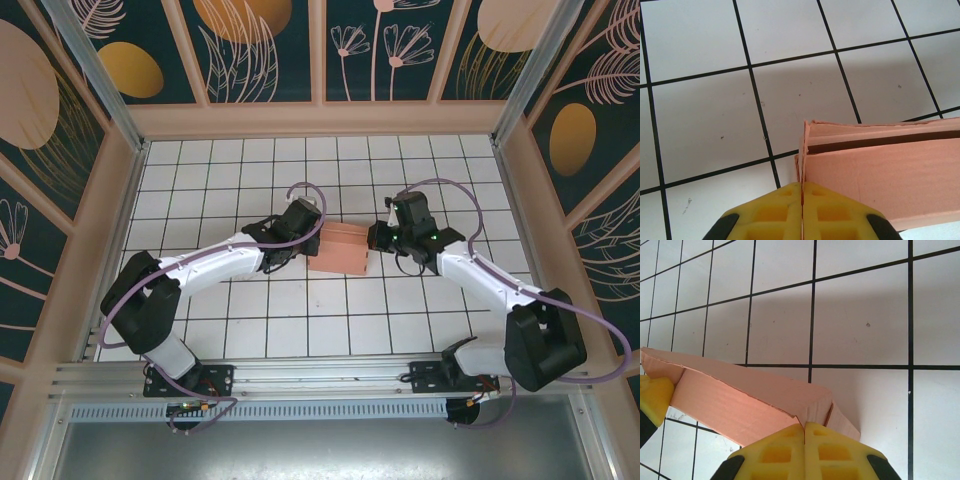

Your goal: Fold the paper box

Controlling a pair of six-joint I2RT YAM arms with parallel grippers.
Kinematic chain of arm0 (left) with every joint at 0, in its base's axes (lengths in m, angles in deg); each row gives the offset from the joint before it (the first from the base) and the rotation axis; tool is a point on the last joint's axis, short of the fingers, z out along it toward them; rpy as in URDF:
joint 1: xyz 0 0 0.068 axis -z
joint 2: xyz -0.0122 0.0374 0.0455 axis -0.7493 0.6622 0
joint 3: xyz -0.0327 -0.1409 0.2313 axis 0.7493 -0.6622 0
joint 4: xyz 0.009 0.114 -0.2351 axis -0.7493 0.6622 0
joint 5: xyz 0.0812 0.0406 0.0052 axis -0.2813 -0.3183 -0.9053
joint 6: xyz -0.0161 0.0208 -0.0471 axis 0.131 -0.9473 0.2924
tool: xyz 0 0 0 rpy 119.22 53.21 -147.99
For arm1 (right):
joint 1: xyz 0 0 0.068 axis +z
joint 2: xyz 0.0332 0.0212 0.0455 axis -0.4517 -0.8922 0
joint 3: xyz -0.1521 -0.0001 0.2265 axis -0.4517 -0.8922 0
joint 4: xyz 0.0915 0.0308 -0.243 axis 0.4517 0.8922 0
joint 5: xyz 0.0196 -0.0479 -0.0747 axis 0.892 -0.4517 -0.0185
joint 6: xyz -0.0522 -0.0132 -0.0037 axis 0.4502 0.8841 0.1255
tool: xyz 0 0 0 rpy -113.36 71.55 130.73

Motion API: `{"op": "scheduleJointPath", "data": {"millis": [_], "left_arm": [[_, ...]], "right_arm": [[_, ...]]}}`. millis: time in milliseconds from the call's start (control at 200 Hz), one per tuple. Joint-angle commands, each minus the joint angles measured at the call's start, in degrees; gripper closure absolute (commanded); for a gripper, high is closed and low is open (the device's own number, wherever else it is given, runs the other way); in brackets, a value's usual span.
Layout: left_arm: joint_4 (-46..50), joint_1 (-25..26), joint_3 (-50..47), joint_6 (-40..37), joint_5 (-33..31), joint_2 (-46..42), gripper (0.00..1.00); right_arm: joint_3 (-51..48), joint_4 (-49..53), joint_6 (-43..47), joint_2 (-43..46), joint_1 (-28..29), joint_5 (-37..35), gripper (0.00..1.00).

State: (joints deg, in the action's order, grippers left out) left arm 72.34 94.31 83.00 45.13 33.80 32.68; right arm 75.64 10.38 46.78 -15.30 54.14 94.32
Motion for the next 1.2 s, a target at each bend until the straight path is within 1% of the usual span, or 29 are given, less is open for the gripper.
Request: {"op": "scheduleJointPath", "data": {"millis": [0, 75, 95, 330, 605, 741, 766, 826, 936, 1066, 1196], "left_arm": [[17.0, 0.5, -5.3, -1.7, 2.5, 4.7, 0.89], [16.7, 0.5, -5.4, -1.6, 2.3, 4.7, 0.84], [16.6, 0.5, -5.5, -1.6, 2.3, 3.0, 0.82], [15.4, 0.5, -5.2, -1.1, 2.9, -0.4, 0.71], [11.1, 0.5, -5.6, -0.2, 5.0, -6.4, 0.59], [9.9, 0.5, -5.6, 0.3, 4.7, -9.1, 0.54], [9.7, 0.5, -7.0, 0.3, 4.6, -9.5, 0.53], [9.2, 0.5, -7.1, 0.5, 4.5, -10.5, 0.49], [7.9, 0.5, -7.2, 0.7, 5.5, -12.4, 0.43], [5.3, 0.4, -8.3, 0.1, 8.6, -15.5, 0.42], [6.1, 0.4, -8.6, -0.8, 7.8, -17.8, 0.44]], "right_arm": [[-0.9, -0.2, 0.8, 1.0, 1.3, 0.5, 1.0], [-0.6, -0.1, 1.3, 1.0, 1.3, 0.5, 1.0], [-0.6, 0.0, 1.4, 1.0, 1.3, 0.5, 1.0], [-0.7, 0.2, 2.6, 1.3, 1.9, -0.6, 1.0], [0.2, 1.6, 3.6, 1.2, 2.6, -2.2, 1.0], [0.1, 1.5, 3.4, 1.0, 2.6, -2.1, 1.0], [0.2, 1.5, 3.2, 0.9, 2.6, -2.1, 1.0], [0.3, 1.6, 3.1, 0.8, 2.6, -2.2, 1.0], [0.6, 2.1, 3.1, 0.5, 2.6, -2.3, 1.0], [0.8, 2.8, 3.0, 0.2, 2.5, -2.7, 1.0], [0.8, 2.6, 2.9, 0.0, 2.5, -2.7, 1.0]]}}
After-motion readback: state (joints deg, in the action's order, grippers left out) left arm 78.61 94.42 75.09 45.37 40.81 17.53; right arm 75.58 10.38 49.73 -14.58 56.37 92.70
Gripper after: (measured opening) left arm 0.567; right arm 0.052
